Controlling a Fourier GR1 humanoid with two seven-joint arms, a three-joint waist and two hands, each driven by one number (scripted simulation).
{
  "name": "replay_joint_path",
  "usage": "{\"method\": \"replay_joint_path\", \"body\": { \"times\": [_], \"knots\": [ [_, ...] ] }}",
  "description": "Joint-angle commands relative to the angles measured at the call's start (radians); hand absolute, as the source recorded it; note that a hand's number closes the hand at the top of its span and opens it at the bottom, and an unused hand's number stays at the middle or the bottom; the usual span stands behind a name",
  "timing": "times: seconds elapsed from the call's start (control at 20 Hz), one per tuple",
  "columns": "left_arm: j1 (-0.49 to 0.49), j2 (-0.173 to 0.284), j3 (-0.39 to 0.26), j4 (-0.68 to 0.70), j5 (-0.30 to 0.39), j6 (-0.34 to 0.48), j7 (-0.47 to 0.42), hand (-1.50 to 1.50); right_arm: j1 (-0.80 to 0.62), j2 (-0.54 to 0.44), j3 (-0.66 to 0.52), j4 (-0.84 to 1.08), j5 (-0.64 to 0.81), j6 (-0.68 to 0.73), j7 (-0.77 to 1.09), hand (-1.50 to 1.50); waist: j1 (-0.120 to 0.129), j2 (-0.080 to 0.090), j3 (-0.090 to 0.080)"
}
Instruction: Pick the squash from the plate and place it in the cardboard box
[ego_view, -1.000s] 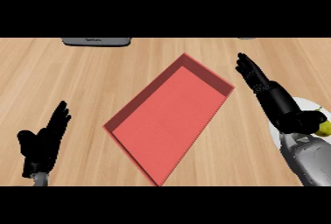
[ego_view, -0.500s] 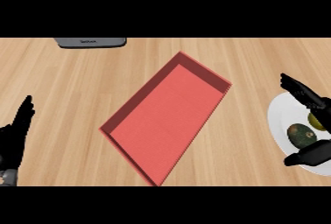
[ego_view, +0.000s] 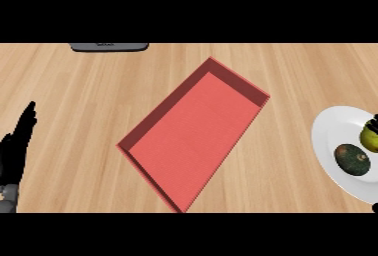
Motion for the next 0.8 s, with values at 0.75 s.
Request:
{"method": "replay_joint_path", "body": {
  "times": [0.75],
  "knots": [
    [-0.094, -0.015, 0.002, 0.103, -0.025, -0.044, -0.018, 0.00, -0.287, -0.207, 0.320, 0.324, 0.648, -0.151, -0.309, -1.50, 0.053, -0.003, -0.008]
  ]
}}
